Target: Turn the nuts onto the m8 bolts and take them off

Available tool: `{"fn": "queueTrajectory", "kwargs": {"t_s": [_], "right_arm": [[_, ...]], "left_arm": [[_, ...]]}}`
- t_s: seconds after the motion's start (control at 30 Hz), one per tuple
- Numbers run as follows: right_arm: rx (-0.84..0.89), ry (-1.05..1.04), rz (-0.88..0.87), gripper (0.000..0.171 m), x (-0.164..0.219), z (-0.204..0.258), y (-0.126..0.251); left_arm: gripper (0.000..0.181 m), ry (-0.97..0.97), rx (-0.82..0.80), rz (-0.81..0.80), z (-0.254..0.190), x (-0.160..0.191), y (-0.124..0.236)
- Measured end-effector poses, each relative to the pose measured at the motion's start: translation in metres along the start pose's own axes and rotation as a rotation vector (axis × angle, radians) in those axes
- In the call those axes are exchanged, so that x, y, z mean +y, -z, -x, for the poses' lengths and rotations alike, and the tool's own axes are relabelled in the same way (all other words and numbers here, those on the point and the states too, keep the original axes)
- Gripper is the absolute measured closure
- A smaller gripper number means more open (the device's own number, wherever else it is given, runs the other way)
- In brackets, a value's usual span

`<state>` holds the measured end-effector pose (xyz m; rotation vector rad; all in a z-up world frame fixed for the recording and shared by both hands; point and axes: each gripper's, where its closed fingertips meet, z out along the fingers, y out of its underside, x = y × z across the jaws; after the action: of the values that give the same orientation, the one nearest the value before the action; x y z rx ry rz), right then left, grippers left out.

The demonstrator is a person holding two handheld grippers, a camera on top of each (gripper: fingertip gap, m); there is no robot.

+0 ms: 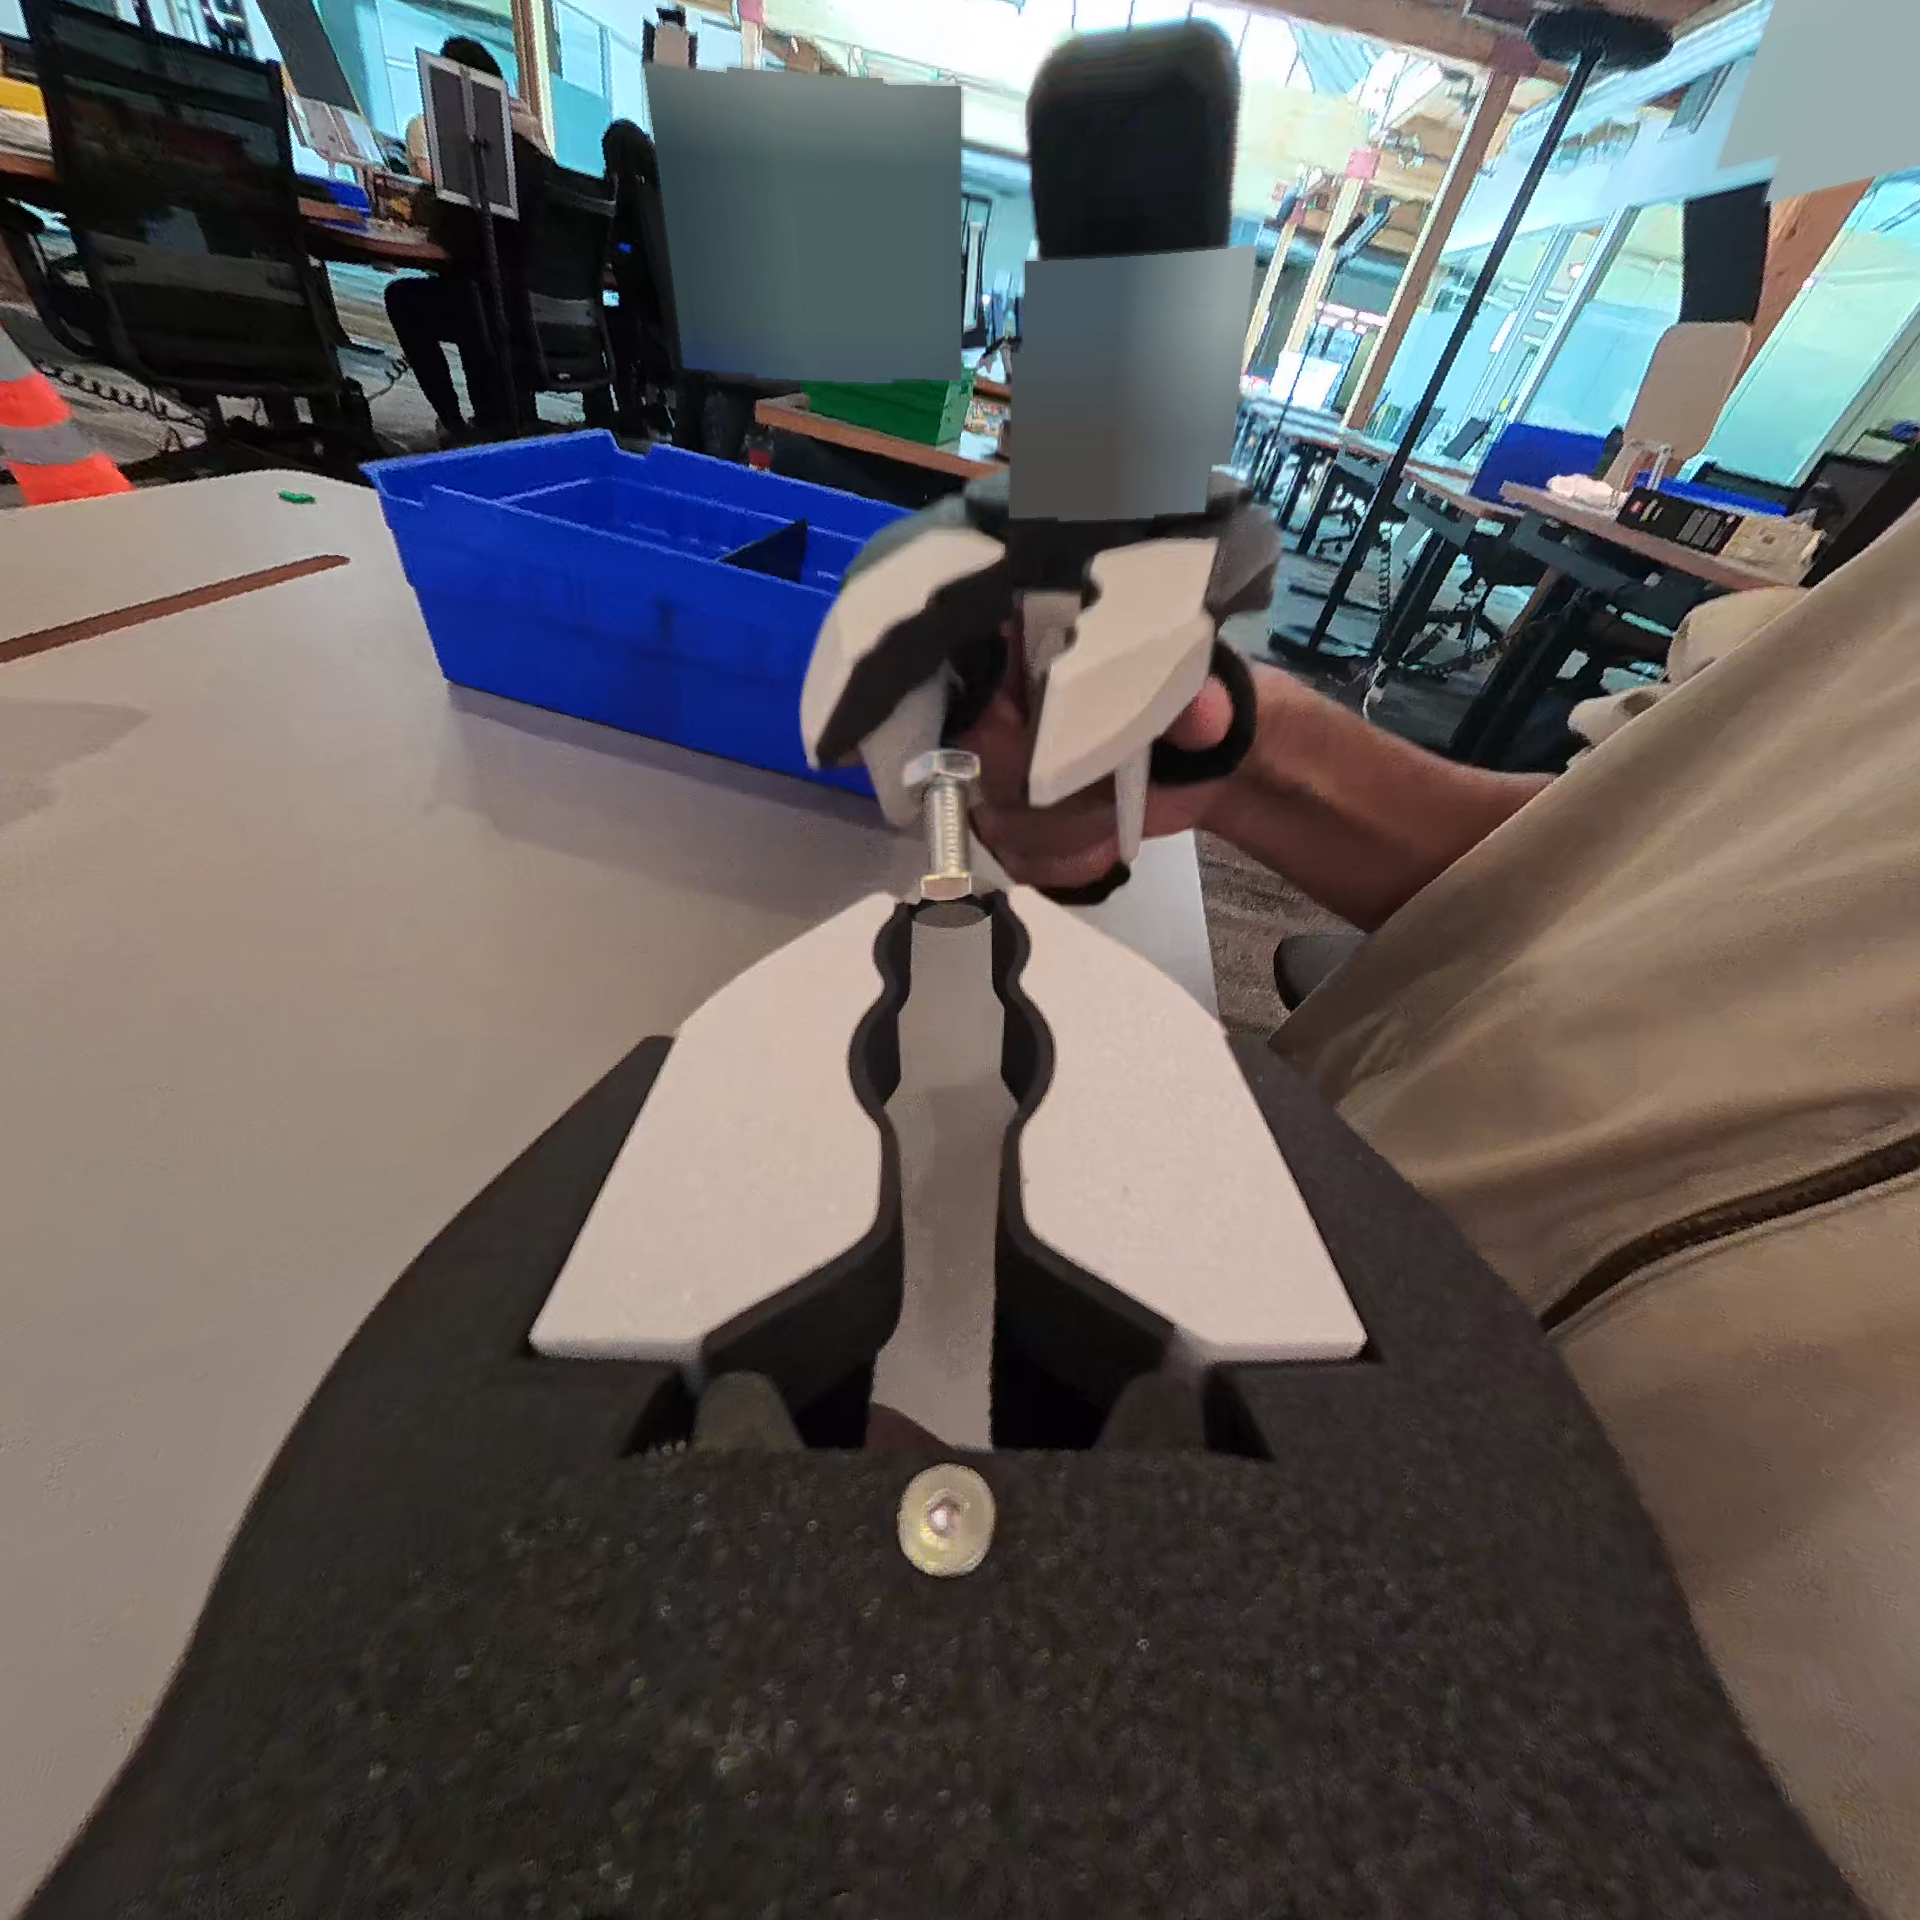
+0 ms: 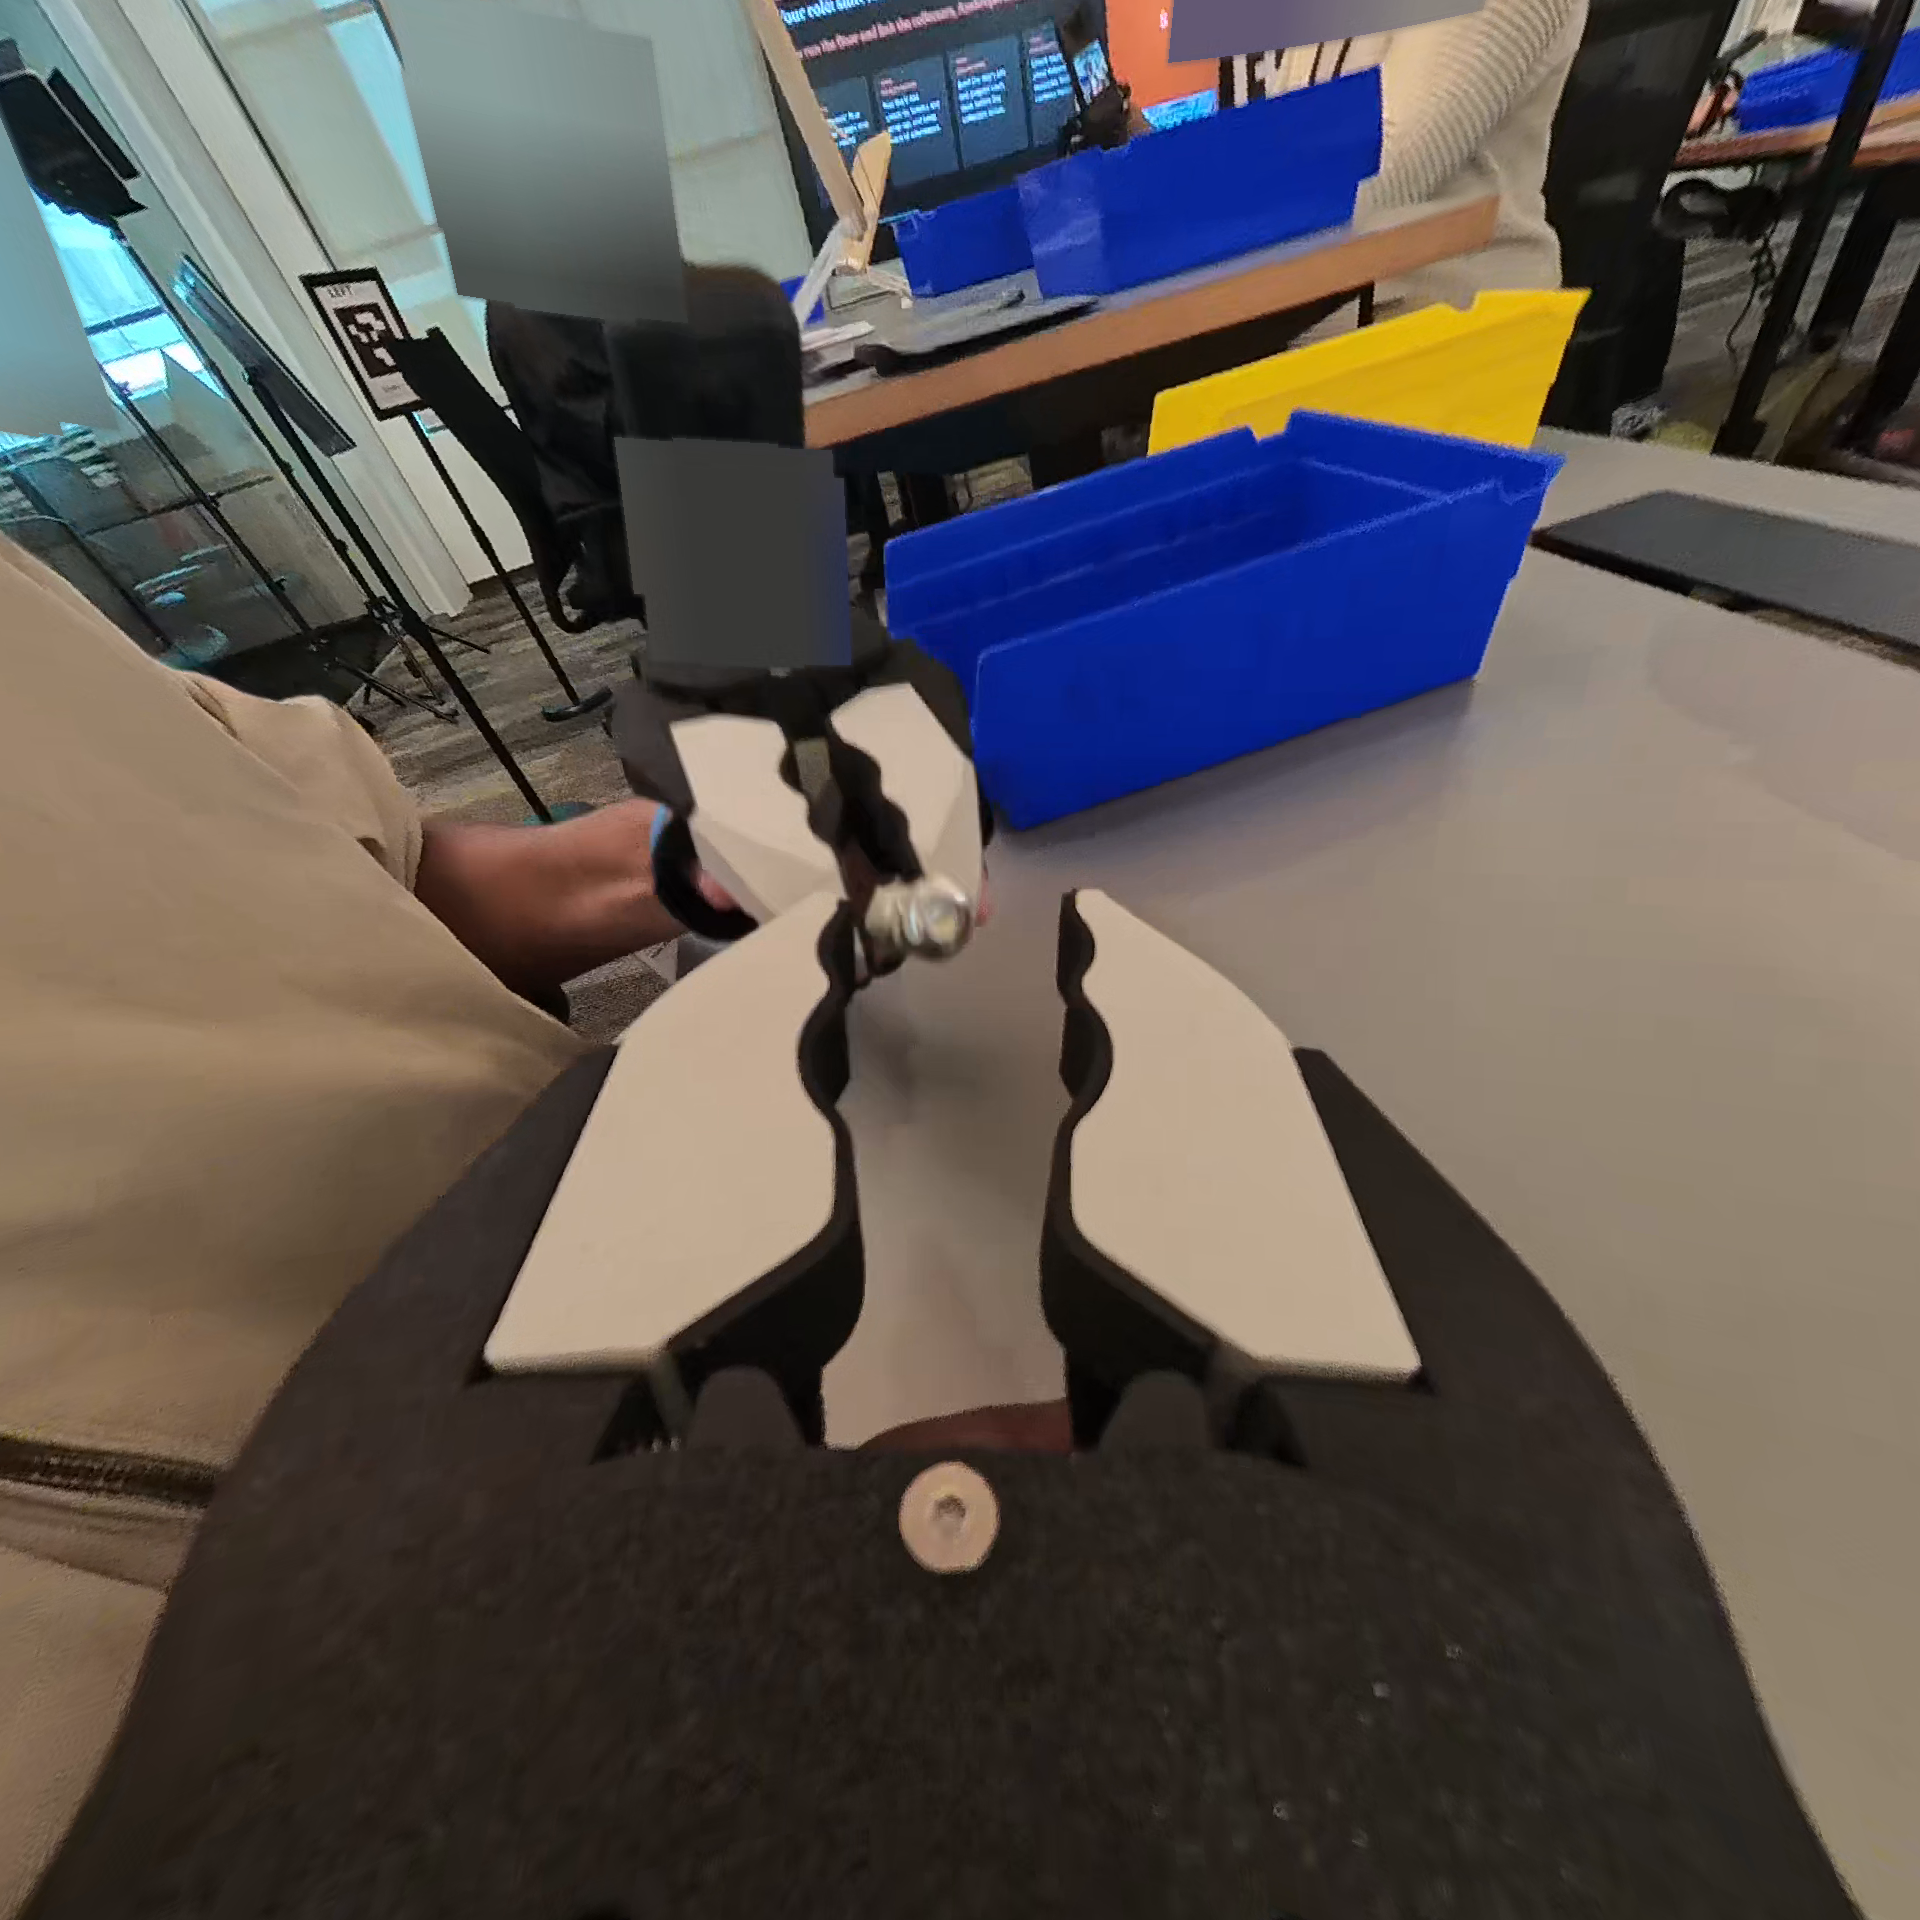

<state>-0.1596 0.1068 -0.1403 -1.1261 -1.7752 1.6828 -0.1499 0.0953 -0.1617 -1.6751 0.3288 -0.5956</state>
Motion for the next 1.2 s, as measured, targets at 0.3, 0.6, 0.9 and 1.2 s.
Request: {"fn": "queueTrajectory", "kwargs": {"t_s": [0.3,0.6,0.9,1.2], "right_arm": [[0.002,-0.007,0.045,0.130,0.014,-0.006,-0.002],[0.005,-0.008,0.032,0.134,0.012,-0.003,0.008],[-0.009,0.010,0.049,0.131,0.009,-0.003,-0.001],[-0.012,-0.006,0.100,0.133,0.032,-0.006,0.013]], "left_arm": [[0.167,-0.011,0.006,-0.007,-0.005,-0.005,0.000],[0.167,-0.008,0.012,-0.009,-0.003,-0.003,0.003],[0.167,-0.018,0.014,0.007,-0.005,0.000,-0.001],[0.167,-0.012,0.009,-0.016,0.000,-0.005,0.007]]}}
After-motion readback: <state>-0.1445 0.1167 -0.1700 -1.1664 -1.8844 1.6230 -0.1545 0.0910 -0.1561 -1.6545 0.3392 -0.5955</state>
